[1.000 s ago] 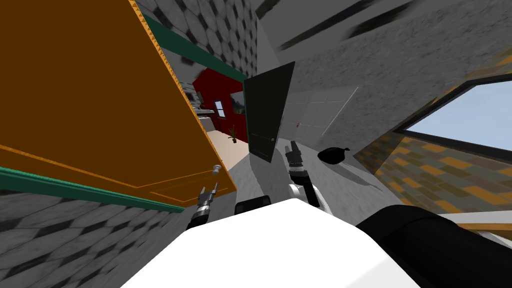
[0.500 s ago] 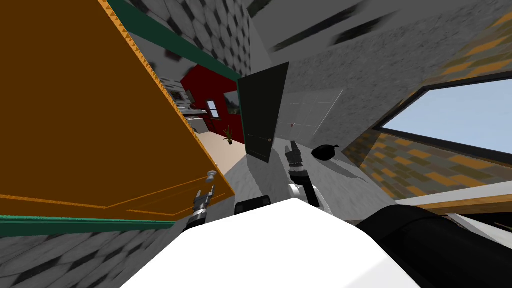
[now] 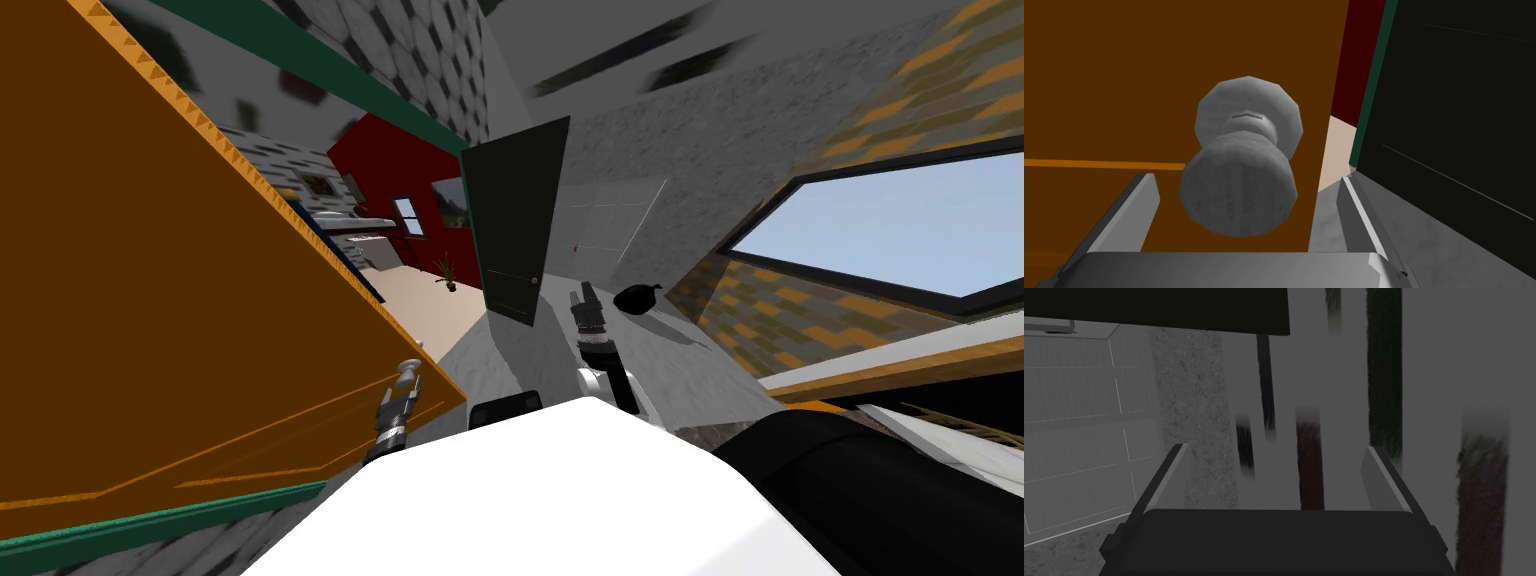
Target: Pull the door open
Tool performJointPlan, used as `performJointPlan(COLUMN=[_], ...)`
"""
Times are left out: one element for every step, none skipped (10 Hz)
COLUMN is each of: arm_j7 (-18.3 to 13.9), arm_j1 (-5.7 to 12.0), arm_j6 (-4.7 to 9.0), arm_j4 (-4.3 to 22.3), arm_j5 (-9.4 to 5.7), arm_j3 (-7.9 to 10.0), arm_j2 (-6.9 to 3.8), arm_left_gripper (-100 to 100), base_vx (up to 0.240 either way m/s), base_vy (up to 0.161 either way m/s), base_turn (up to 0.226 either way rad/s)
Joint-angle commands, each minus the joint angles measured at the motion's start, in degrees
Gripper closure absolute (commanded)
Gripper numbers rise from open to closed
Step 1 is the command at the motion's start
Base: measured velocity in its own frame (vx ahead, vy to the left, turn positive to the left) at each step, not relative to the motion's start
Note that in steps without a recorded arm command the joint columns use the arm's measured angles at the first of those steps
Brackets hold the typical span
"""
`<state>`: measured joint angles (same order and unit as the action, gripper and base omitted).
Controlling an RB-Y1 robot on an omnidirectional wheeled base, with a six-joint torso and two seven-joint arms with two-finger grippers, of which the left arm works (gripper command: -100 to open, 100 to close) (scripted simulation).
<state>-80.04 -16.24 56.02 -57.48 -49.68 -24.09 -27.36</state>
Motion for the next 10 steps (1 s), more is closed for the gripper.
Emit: performJointPlan(arm_j7=[0.25,0.58,0.31,0.31,0.31,0.31,0.31,0.31,0.31,-0.5], arm_j1=[-0.17,-0.46,-0.32,-0.32,-0.32,-0.32,-0.32,-0.32,-0.32,-0.52], arm_j6=[1.04,1.53,1.1,1.1,1.1,1.1,1.1,1.1,1.1,1.62], arm_j4=[0.54,0.54,0.41,0.41,0.41,0.41,0.41,0.41,0.41,0.61], arm_j5=[-1.58,-2.61,-2.01,-2.01,-2.01,-2.01,-2.01,-2.01,-2.01,-1.56], arm_j3=[-0.32,-0.48,-0.32,-0.32,-0.32,-0.32,-0.32,-0.32,-0.32,-1.11], arm_j2=[-0.41,-0.64,-0.61,-0.61,-0.61,-0.61,-0.61,-0.61,-0.61,-1.29], arm_left_gripper=[-100,-100,-100,100,100,100,100,100,100,100], base_vx=[0.124,0.122,0.05,-0.007,-0.016,-0.012,-0.007,0.0,0.0,-0.1], base_vy=[0.047,0.03,0.014,0.0,-0.004,-0.002,0.0,0.0,0.0,0.016], base_turn=[-0.133,-0.088,-0.017,0.016,0.0,-0.007,-0.003,0.0,0.0,-0.127])
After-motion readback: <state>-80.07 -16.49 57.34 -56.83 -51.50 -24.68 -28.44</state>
